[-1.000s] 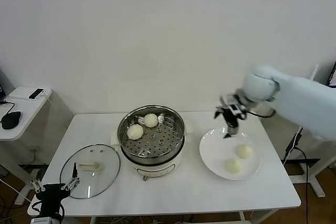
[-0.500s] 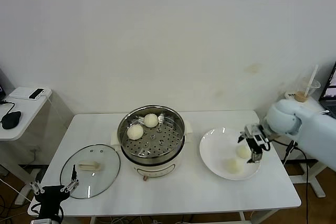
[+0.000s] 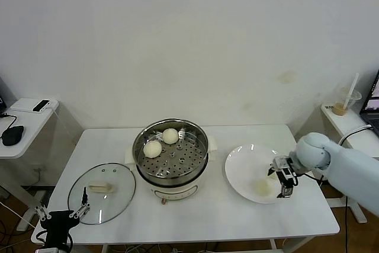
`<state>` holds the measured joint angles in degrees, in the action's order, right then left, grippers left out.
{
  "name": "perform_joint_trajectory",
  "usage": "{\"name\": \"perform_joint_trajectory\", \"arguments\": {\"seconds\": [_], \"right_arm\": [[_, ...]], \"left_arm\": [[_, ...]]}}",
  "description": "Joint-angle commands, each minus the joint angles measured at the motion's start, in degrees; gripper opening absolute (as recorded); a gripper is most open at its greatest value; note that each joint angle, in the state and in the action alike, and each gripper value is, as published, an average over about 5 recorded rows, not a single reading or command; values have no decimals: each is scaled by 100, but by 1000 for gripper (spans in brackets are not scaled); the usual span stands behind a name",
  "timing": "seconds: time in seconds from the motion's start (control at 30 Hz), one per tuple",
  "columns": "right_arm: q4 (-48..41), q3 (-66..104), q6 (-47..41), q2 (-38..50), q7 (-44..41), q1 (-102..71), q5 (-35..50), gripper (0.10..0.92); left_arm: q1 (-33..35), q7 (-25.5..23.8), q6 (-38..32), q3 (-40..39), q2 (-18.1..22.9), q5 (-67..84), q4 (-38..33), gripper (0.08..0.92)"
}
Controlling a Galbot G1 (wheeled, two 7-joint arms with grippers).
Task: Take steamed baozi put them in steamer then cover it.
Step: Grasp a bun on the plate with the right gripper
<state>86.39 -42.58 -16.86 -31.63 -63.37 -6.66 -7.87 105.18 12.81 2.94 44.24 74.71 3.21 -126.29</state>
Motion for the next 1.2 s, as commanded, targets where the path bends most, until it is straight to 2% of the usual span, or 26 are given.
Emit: {"name": "perform_joint_trajectory", "arguments": {"seconds": [0.03, 0.53, 1.2], "right_arm": [[-681, 391, 42, -610, 99, -433, -208, 823], [-871, 391, -96, -819, 61, -438, -273, 811], [-739, 408, -110, -593, -59, -228, -260, 543]], "left_arm": [[-5, -23, -5, 15, -1, 21, 23, 823], [-45, -7, 1, 19, 7, 32, 65, 823], [10, 22, -3, 57, 19, 45, -1, 823]]}}
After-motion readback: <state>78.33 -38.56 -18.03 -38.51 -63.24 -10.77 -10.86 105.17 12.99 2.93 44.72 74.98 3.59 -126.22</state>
